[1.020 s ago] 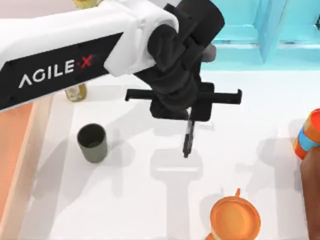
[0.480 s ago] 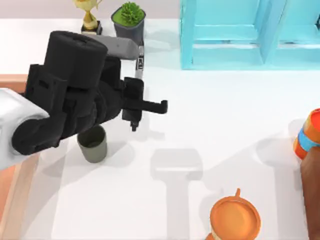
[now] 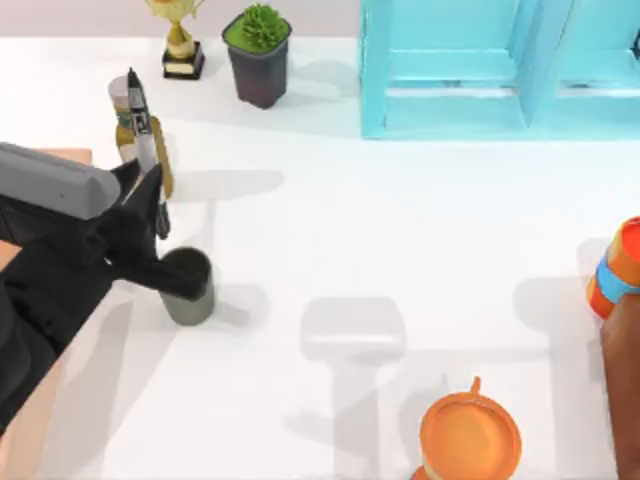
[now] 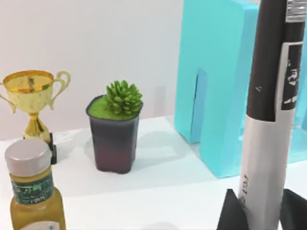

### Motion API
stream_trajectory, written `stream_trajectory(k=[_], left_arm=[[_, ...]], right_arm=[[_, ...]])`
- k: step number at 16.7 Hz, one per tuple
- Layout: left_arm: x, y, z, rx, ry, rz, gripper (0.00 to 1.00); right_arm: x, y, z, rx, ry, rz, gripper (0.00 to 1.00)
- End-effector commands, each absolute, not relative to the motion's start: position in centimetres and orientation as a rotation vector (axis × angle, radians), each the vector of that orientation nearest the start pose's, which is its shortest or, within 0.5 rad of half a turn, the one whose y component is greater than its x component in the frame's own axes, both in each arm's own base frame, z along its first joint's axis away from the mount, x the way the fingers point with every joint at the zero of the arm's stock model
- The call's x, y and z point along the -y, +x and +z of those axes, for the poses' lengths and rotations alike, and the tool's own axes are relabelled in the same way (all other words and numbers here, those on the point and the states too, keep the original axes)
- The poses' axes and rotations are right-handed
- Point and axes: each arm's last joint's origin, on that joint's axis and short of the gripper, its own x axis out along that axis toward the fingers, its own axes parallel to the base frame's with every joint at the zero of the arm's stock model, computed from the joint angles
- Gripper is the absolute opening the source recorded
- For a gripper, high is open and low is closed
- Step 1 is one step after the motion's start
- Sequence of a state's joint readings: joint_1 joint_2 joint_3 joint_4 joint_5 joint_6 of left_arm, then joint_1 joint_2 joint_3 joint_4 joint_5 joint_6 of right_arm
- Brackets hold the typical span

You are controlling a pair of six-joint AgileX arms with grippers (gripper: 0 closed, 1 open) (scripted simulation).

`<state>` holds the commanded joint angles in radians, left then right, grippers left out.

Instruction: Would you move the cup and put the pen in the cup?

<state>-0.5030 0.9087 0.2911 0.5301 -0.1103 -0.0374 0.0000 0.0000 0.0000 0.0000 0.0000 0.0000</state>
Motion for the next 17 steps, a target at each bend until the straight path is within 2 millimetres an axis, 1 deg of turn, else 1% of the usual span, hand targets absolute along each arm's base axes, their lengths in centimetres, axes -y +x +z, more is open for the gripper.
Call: stream_trajectory(k=[2, 4, 10, 13, 17], left_arm=[[8.2, 16.3, 20.2, -0.008, -0.012, -0.366, 0.0], [7.7, 15.7, 20.0, 0.04, -0.007, -0.355, 0.0], [7.8, 15.7, 20.0, 0.043, -0.005, -0.356, 0.0], [8.1, 16.4, 19.9, 0.051, -0.008, -0.36, 0.0], [8.7, 18.1, 19.2, 0.047, -0.005, -0.356, 0.0]], right_arm=[[0.1, 10.6, 16.0, 0.0, 0.0, 0.0, 1.0], [0.1, 10.6, 16.0, 0.0, 0.0, 0.0, 1.0], [0.1, 10.6, 16.0, 0.0, 0.0, 0.0, 1.0], [0.1, 10.6, 16.0, 0.0, 0.0, 0.0, 1.0], [0.1, 10.6, 16.0, 0.0, 0.0, 0.0, 1.0]])
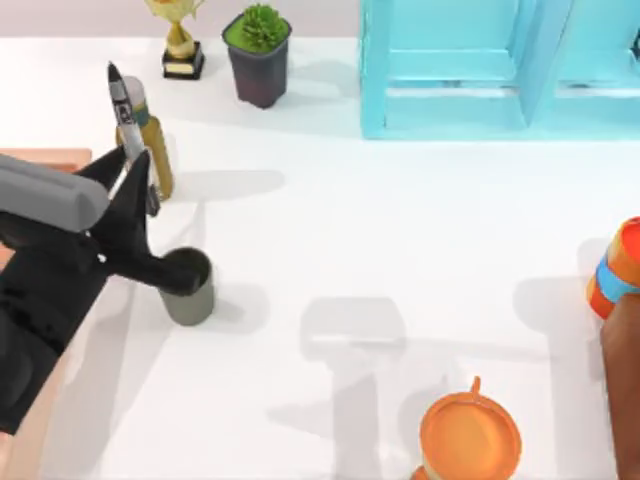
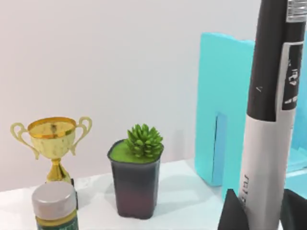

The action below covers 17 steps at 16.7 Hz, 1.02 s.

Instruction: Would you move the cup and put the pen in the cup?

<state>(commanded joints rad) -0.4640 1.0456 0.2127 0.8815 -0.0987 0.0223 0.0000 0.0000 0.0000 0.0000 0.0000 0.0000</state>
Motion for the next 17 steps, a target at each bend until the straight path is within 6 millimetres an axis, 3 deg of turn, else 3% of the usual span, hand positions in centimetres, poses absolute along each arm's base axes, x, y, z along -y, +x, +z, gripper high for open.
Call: stream_trajectory(k=[4, 9, 17], left_arm=[[9.0, 19.4, 18.3, 0.046, -0.006, -0.353, 0.0], [9.1, 19.5, 18.3, 0.047, -0.006, -0.353, 0.0], [9.1, 19.5, 18.3, 0.047, -0.006, -0.353, 0.6]], right_arm=[[0.1, 10.6, 16.0, 0.0, 0.0, 0.0, 1.0], [0.1, 10.6, 16.0, 0.0, 0.0, 0.0, 1.0], [0.1, 10.6, 16.0, 0.0, 0.0, 0.0, 1.0]])
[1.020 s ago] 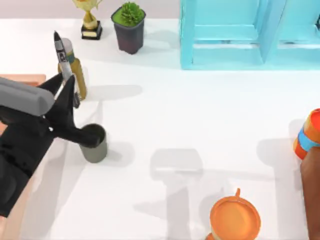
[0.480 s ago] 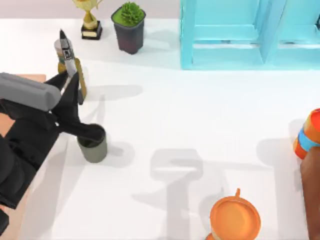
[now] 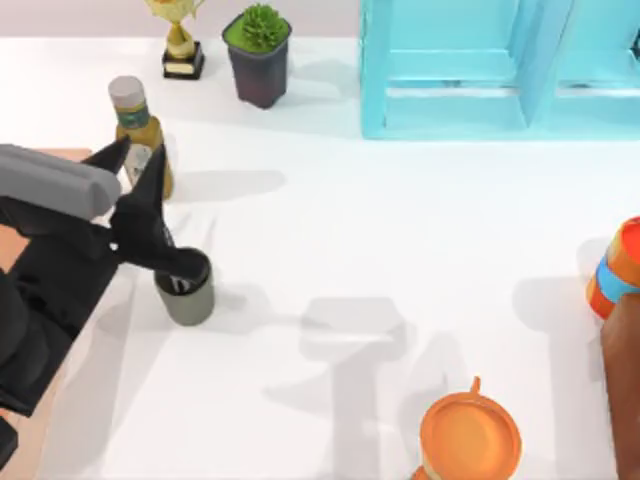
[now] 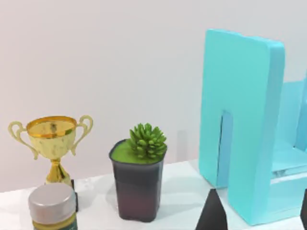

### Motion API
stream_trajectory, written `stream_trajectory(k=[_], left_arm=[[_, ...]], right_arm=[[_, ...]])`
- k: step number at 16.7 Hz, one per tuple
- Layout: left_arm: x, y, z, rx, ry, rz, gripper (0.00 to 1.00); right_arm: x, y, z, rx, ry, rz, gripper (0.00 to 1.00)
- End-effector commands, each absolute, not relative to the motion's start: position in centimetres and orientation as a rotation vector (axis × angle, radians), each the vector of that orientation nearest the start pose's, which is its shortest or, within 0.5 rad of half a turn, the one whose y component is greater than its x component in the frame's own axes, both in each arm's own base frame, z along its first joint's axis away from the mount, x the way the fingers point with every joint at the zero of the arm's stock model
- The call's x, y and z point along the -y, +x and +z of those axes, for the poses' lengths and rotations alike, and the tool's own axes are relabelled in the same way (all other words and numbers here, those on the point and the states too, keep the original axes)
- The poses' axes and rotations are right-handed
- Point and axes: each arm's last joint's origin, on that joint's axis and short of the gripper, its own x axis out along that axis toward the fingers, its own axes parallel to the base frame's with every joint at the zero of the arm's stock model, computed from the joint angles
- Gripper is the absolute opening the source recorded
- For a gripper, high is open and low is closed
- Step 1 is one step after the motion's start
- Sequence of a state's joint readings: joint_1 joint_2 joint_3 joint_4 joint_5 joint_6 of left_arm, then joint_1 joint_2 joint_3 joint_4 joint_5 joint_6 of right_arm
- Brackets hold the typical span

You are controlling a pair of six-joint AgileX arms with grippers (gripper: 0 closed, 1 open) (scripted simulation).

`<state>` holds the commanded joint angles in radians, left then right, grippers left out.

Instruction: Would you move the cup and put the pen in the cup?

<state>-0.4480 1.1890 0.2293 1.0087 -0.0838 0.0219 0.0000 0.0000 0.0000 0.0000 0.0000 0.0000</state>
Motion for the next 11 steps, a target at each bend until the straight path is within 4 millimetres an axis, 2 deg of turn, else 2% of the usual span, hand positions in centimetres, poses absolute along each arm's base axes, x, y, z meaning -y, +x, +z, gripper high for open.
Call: stream_trajectory(k=[5, 11], left_arm=[[9.08, 19.53, 18.27, 0.047, -0.006, -0.353, 0.98], [9.08, 19.53, 18.27, 0.047, -0.006, -0.353, 1.0]], right_arm=[[0.12, 10.57, 16.0, 0.0, 0.0, 0.0, 1.0], [0.12, 10.57, 16.0, 0.0, 0.0, 0.0, 1.0]])
